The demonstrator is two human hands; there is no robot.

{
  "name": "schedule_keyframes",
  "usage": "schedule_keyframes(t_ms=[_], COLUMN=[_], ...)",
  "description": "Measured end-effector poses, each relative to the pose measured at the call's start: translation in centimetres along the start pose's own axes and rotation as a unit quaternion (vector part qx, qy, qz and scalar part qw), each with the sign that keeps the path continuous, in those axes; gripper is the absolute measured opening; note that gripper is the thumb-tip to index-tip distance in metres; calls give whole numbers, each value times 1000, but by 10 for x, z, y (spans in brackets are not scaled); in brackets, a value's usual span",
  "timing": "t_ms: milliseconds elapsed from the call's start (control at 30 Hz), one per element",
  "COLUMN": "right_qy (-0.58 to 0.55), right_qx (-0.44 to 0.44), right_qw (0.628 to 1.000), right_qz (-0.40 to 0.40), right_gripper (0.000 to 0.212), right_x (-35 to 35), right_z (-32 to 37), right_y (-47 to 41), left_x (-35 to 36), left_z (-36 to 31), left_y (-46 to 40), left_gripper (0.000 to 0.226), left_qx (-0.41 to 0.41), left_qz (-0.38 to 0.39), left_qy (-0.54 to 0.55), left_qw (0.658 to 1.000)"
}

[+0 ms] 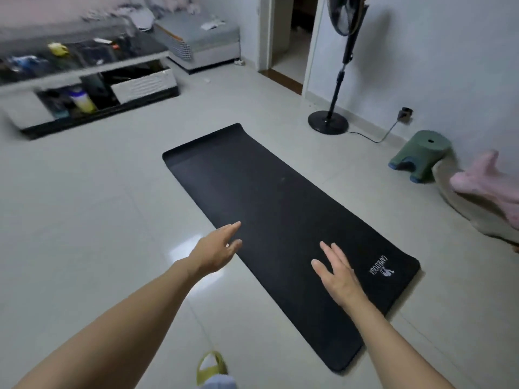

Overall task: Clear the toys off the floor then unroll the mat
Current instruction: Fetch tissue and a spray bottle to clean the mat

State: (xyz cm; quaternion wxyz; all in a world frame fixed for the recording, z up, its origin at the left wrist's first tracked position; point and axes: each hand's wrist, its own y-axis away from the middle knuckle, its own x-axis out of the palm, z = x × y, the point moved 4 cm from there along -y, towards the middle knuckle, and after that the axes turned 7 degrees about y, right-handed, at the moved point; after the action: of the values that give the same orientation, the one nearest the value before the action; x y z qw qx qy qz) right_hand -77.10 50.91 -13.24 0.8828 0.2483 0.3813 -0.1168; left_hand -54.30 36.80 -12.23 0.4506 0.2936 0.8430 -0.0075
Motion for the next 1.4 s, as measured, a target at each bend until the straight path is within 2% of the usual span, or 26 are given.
schedule_keyframes(t_ms=[267,567,700,967,1300,1400], right_qy=[13,50,53,65,58,40], right_qx=[-154,-306,-370,-442,-532,-545], right_qw=[986,940,906,851,779,770], right_qz=[58,140,197,275,328,330], right_gripper=[53,54,55,55,54,52], right_x=[60,166,217,295,363,381], right_z=[164,351,428,535,701,756], right_y=[-54,-96,-103,-142,-214,-223], left_x=[-99,-212,-254,-308,-410,-443], left_z=[127,258,312,377,444,461], left_y=[32,76,107,125,100,98], left_gripper=[50,49,47,44,42,41], left_qx=[-90,-171,-228,-307,-379,-385], left_qz=[-95,-206,-263,-333,-450,-487], left_qy=[34,79,104,130,149,160], left_qw=[991,960,932,882,795,768])
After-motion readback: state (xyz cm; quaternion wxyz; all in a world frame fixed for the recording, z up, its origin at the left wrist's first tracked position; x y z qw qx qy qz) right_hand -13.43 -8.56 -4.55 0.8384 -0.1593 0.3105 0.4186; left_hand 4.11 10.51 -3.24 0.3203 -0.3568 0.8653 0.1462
